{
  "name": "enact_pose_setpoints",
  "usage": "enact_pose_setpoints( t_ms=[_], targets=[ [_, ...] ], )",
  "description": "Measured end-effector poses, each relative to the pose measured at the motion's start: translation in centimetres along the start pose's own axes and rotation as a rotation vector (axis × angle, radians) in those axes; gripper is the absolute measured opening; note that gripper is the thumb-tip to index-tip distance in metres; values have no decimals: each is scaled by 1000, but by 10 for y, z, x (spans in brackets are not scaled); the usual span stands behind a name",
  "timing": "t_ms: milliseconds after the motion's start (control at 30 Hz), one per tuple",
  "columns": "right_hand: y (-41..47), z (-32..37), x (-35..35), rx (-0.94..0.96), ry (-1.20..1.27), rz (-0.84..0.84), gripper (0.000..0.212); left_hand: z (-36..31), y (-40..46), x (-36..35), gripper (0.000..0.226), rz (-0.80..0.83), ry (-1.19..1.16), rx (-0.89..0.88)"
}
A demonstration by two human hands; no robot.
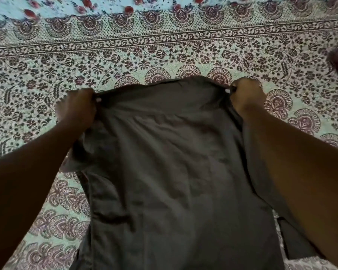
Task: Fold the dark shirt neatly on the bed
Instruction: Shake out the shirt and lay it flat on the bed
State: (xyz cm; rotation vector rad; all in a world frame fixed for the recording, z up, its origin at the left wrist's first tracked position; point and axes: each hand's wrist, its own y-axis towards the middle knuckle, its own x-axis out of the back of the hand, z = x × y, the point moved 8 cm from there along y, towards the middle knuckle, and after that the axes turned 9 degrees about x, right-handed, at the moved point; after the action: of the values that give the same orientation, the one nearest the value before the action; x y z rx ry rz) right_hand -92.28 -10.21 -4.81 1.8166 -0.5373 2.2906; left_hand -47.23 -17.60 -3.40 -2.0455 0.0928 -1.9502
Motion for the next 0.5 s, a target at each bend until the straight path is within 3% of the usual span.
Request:
enact_pose_setpoints(
  t_ms=[133, 233, 300, 367, 467, 500],
  targets=[
    [13, 4, -13, -50, -92, -33, 19, 8, 18, -11, 29, -3, 58, 45],
    [14, 0, -25, -93, -127, -14, 26, 34, 33, -20, 53, 27, 41, 143],
    [9, -3, -27, -117, -139, -39, 33, 44, 36, -24, 51, 43, -36, 171],
    [-4, 6, -23, -101, -151, -126, 45, 40, 30, -22, 30, -20, -114, 119],
    [-45, 47, -26, 115, -156, -264, 53, 14, -10, -8, 36, -276, -148, -63],
    [-60, 65, -35, 239, -129, -258, 51, -1, -28, -10, 35, -294, -163, -174]
  ],
)
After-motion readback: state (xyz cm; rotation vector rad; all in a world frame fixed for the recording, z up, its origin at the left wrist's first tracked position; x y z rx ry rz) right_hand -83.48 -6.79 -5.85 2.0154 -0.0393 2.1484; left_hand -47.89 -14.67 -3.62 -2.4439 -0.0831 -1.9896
